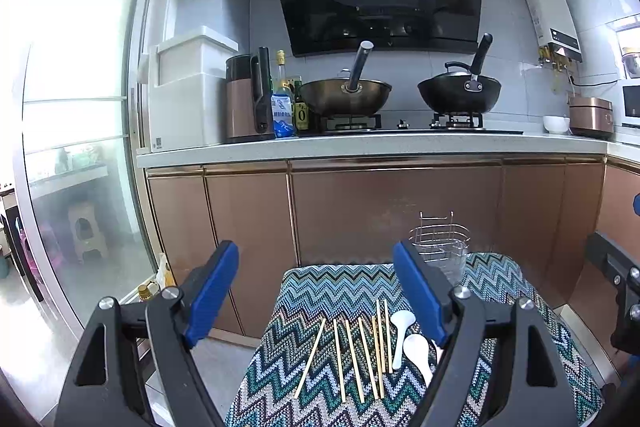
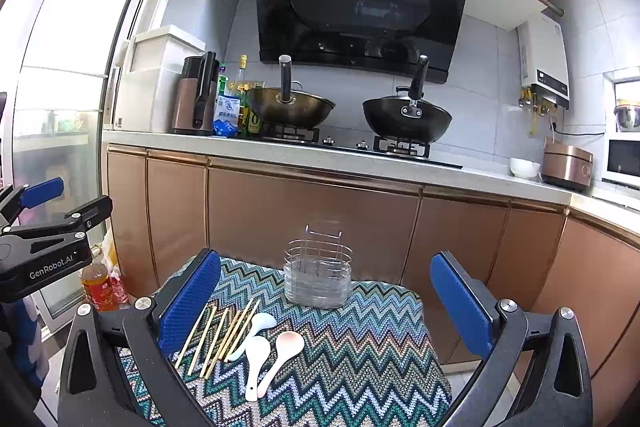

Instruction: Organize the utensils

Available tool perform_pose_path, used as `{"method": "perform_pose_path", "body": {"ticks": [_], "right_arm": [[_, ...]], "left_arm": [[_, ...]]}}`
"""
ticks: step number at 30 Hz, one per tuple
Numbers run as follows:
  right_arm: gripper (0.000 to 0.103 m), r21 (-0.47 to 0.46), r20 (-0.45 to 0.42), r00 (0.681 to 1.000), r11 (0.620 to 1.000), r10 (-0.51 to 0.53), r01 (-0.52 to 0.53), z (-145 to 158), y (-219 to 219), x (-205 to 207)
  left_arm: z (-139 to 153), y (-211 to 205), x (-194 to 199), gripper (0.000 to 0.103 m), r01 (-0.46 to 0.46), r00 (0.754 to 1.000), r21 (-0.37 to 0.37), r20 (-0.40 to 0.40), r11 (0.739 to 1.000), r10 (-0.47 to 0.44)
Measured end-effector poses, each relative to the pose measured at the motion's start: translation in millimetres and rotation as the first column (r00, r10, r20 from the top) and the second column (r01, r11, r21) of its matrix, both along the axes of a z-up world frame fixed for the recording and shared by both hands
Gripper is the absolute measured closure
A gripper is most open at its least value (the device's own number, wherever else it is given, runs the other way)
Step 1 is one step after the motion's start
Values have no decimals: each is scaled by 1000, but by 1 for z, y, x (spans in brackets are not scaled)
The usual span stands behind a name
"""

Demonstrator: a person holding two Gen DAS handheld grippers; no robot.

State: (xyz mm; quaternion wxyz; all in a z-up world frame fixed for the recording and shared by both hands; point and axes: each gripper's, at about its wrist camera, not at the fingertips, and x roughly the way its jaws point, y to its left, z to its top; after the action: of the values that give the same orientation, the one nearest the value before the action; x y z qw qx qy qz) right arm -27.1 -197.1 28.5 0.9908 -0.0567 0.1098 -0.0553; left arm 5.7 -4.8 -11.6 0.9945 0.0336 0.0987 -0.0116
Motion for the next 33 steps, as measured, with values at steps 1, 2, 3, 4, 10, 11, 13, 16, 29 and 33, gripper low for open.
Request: {"method": "perform_pose_path", "body": {"ticks": [1,2,3,4,10,11,13,16,29,33], "right_arm": [[0,0,1,1000,1000,0,0,0,0,0],[0,1,2,1000,1000,1,-1,-1,0,0],[0,3,3,1000,1000,2,-2,-1,-1,0],[0,5,3,1000,1000,4,-4,-1,-1,0],[0,15,10,1000,1000,8,-8,-2,-1,-1],[0,17,10,1000,1000,9,-9,-3,-1,-1],[0,25,10,1000,1000,13,-13,-4,-1,-1],[0,41,7,1000,999,18,-18,-4,-2,0],[0,42,2,1000,999,15,-15,-2,-3,2],[0,45,1,1000,999,17,-17,-2,-4,2]], "left_arm": [[0,0,0,24,1,1000,0,-3,1000,-1],[0,0,0,24,2,1000,1,-5,1000,-2],[0,-1,0,24,3,1000,1,-8,1000,-3],[0,-1,0,24,4,1000,2,-10,1000,-4],[1,-1,2,24,4,1000,5,-19,1000,-4],[2,-1,3,24,3,1000,6,-21,1000,-3],[2,0,4,24,2,1000,7,-24,1000,-2],[2,1,5,24,1,1000,6,-24,1000,-1],[2,1,6,24,4,1000,8,-24,1000,-4],[3,0,7,24,3,1000,9,-20,1000,-3]]}}
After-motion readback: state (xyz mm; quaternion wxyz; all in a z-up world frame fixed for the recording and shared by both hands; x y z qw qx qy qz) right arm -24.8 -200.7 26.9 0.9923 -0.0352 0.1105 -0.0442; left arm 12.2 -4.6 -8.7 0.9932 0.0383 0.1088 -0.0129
